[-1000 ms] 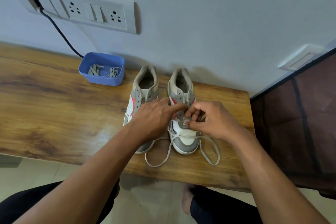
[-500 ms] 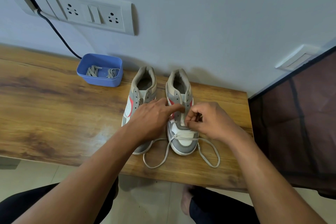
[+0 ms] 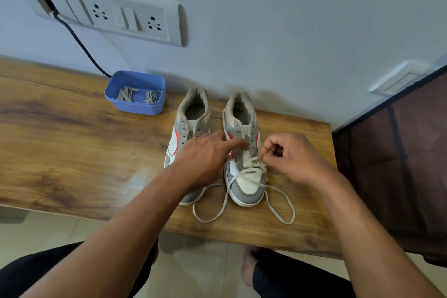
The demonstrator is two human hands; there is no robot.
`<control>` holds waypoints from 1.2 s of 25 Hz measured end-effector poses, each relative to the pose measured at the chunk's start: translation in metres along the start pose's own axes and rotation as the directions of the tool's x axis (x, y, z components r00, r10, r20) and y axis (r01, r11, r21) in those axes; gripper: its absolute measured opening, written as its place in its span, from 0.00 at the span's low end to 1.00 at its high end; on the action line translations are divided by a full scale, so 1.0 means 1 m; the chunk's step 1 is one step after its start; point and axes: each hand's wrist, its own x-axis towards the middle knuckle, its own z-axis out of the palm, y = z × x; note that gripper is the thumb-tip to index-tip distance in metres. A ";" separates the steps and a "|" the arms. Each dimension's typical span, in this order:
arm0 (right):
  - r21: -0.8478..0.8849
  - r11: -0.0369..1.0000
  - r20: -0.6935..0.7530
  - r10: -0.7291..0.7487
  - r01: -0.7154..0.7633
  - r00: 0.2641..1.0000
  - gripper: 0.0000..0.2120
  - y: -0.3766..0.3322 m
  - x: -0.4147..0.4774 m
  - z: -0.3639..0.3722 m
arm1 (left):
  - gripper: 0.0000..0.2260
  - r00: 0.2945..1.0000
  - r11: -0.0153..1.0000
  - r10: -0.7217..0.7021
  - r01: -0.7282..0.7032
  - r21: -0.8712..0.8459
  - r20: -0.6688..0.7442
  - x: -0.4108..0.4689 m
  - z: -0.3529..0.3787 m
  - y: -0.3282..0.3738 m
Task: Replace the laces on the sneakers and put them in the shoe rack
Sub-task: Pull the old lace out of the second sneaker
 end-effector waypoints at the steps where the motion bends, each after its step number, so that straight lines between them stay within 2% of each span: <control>1: 0.001 1.000 -0.004 -0.001 0.001 1.000 0.05 -0.001 0.000 0.001 | 0.18 1.000 1.000 -0.002 0.002 0.000 0.000 0.000 0.000 0.000; 5: -0.029 0.999 0.057 -0.039 0.041 0.998 0.06 -0.007 0.000 0.011 | 0.19 1.000 1.000 0.004 -0.004 0.001 -0.004 -0.001 0.001 0.000; 10: 0.012 1.000 -0.016 0.008 -0.008 1.000 0.08 -0.002 0.000 -0.002 | 0.17 1.000 1.000 -0.016 0.016 -0.020 -0.007 0.000 -0.001 0.000; 15: -0.027 0.998 0.052 -0.061 0.062 0.997 0.07 -0.008 0.000 0.012 | 0.16 0.999 0.998 0.007 -0.009 -0.067 -0.041 -0.002 -0.003 0.004; 21: 0.008 1.000 -0.055 0.018 -0.018 0.998 0.07 -0.002 0.000 -0.003 | 0.16 0.996 0.998 0.053 -0.055 -0.030 -0.073 -0.002 0.000 0.004; 25: -0.064 0.997 0.040 -0.046 0.048 0.998 0.07 -0.009 -0.001 0.010 | 0.18 0.997 0.999 0.038 -0.039 -0.012 -0.068 -0.002 0.000 0.007; 27: -0.083 0.996 0.009 -0.018 0.019 1.000 0.07 -0.006 -0.001 0.003 | 0.19 0.997 0.999 0.033 -0.034 -0.014 -0.067 -0.002 0.001 0.007; 30: -0.020 0.999 -0.080 0.035 -0.037 0.996 0.08 0.002 -0.001 -0.010 | 0.19 0.998 1.000 0.020 -0.021 -0.022 -0.059 -0.002 0.001 0.007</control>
